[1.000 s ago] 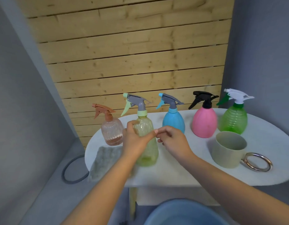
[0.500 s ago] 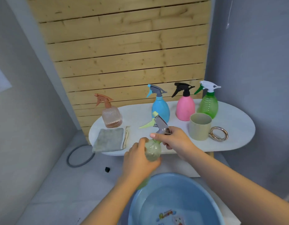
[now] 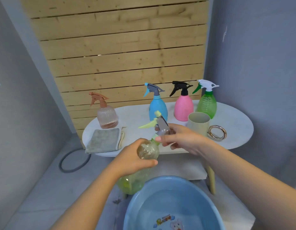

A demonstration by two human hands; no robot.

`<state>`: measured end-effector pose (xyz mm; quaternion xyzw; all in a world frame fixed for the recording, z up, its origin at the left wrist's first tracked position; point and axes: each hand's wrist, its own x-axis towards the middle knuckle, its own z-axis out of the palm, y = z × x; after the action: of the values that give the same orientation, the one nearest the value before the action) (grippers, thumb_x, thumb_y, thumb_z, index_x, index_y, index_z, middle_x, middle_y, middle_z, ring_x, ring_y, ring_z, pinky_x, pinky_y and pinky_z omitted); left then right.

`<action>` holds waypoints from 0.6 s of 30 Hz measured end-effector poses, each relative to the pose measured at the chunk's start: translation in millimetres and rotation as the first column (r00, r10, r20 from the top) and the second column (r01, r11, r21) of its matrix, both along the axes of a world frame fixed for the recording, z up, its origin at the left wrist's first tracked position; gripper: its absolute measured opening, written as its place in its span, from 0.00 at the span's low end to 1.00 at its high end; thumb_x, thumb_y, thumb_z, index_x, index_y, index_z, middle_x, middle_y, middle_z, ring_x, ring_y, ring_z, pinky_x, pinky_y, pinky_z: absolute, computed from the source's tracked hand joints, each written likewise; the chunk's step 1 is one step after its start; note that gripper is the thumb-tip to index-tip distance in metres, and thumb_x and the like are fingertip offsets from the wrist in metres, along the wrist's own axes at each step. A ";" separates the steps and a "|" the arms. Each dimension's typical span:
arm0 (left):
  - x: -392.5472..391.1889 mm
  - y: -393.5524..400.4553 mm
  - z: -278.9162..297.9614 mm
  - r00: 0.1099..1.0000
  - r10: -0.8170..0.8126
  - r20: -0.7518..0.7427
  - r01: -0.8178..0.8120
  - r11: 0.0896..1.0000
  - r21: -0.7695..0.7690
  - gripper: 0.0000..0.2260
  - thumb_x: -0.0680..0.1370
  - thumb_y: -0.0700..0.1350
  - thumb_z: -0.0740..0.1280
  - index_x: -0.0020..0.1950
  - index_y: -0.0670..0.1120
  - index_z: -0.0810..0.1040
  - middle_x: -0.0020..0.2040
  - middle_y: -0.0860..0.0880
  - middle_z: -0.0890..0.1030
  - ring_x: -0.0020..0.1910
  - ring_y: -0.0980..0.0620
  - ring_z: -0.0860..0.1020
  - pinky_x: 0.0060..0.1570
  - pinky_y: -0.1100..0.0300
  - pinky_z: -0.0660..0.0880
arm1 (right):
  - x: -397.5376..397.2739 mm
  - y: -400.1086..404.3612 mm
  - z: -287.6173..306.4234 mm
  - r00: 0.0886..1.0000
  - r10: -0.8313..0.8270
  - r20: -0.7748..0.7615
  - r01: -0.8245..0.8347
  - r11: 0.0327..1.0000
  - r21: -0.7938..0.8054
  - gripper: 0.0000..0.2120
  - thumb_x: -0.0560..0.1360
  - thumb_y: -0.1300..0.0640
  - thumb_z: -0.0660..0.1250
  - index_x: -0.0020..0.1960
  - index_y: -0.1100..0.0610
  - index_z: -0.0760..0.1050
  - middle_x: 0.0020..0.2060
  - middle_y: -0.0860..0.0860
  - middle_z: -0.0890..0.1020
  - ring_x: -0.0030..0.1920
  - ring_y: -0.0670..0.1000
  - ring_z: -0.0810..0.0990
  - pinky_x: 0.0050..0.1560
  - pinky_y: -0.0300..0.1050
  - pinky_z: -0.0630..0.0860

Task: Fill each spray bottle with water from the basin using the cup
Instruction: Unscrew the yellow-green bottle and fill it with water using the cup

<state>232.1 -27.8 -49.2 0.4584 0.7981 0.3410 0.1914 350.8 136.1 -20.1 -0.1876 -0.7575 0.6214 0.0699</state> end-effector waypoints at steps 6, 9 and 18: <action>-0.9 1.4 -7.1 0.987 -0.074 -0.144 0.064 0.995 -0.078 0.27 0.65 0.57 0.75 0.60 0.59 0.69 0.52 0.58 0.78 0.50 0.60 0.76 0.51 0.61 0.75 | 4.0 12.1 -7.5 0.999 -0.036 0.009 0.032 0.970 0.243 0.12 0.68 0.53 0.75 0.46 0.58 0.78 0.36 0.48 0.80 0.38 0.46 0.77 0.39 0.36 0.72; -3.2 2.0 -8.8 0.994 -0.104 -0.025 0.101 0.990 -0.103 0.25 0.65 0.56 0.76 0.58 0.61 0.70 0.53 0.60 0.78 0.52 0.63 0.76 0.54 0.63 0.74 | 8.2 16.2 -4.7 0.994 0.105 -0.043 -0.097 0.982 0.162 0.17 0.69 0.70 0.71 0.52 0.51 0.80 0.51 0.45 0.77 0.52 0.44 0.77 0.52 0.33 0.74; -6.3 2.2 -13.4 0.989 0.015 -0.148 -0.018 1.000 -0.019 0.28 0.61 0.62 0.73 0.59 0.62 0.68 0.53 0.63 0.76 0.52 0.63 0.76 0.50 0.61 0.75 | 12.5 27.9 -3.9 0.996 0.085 -0.016 -0.087 0.983 -0.161 0.28 0.73 0.76 0.51 0.67 0.57 0.72 0.52 0.53 0.79 0.45 0.50 0.81 0.45 0.41 0.77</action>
<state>225.7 -25.6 -62.6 0.4739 0.8172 0.2996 0.1337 363.2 164.0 -24.0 -0.1571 -0.7117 0.6840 0.0310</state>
